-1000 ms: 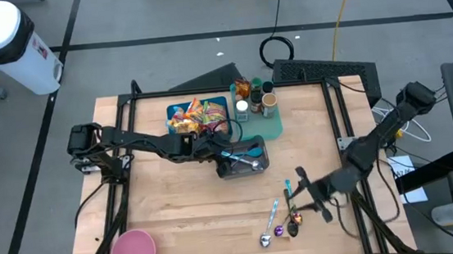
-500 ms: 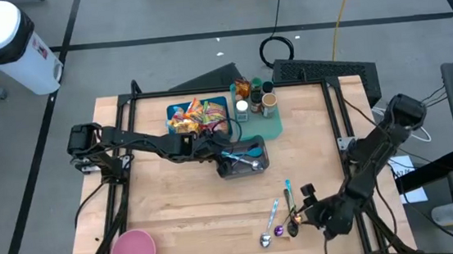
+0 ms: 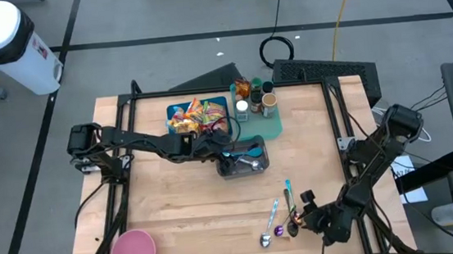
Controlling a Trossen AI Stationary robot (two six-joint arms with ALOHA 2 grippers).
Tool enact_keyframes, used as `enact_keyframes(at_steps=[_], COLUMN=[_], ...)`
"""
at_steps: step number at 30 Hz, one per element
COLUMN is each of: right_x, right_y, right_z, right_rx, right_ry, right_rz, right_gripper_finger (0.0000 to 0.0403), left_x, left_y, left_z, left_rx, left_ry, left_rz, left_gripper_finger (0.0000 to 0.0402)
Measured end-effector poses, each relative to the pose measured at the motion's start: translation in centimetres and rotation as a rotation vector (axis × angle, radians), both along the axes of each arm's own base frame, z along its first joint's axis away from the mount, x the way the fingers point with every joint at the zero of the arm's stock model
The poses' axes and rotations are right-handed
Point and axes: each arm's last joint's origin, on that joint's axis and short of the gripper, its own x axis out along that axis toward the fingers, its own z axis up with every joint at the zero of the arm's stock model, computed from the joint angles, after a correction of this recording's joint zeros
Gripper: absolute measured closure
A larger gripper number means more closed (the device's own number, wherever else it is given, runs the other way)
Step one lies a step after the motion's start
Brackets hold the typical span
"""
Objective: Pick & Place Food Item
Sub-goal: Put the violet spoon into the black bin
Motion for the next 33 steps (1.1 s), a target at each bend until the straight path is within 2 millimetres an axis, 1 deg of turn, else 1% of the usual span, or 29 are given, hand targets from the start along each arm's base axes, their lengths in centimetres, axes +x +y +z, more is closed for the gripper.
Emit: enact_keyframes(at_steps=[8, 11, 14, 18, 20, 23, 26, 30, 33], right_x=[0.1, 0.2, 0.3, 0.3, 0.2, 0.1, 0.1, 0.0, -0.1], right_y=[0.0, -0.1, 0.0, -0.1, -0.1, -0.3, -0.5, -1.5, -2.5], right_z=[-0.9, -1.4, -1.6, -1.3, -0.8, 0.3, 2.3, 5.7, 8.2], right_rx=[-0.047, -0.069, -0.080, -0.075, -0.054, -0.011, 0.045, 0.114, 0.128], right_ry=[0.000, 0.008, 0.003, -0.004, -0.007, -0.040, -0.106, -0.260, -0.396], right_rz=[-0.020, -0.025, -0.031, -0.031, -0.038, -0.063, -0.084, -0.155, -0.184], right_gripper_finger=[0.0304, 0.0320, 0.0345, 0.0389, 0.0395, 0.0399, 0.0402, 0.0402, 0.0402], left_x=[0.0, 0.1, 0.2, 0.2, 0.3, 0.3, 0.3, 0.4, 0.7], left_y=[0.0, 0.0, 0.0, 0.0, -0.1, -0.1, -0.1, -0.1, -0.1], left_z=[0.0, 0.1, 0.2, 0.3, 0.3, 0.3, 0.3, 0.5, 0.9], left_rx=[-0.004, -0.003, -0.002, -0.002, -0.002, 0.000, 0.007, 0.034, 0.060], left_ry=[-0.005, -0.013, -0.025, -0.038, -0.041, -0.041, -0.042, -0.062, -0.103], left_rz=[0.003, 0.002, -0.001, -0.001, -0.002, -0.004, -0.010, -0.033, -0.061], left_gripper_finger=[0.0055, 0.0055, 0.0055, 0.0055, 0.0055, 0.0055, 0.0055, 0.0055, 0.0055])
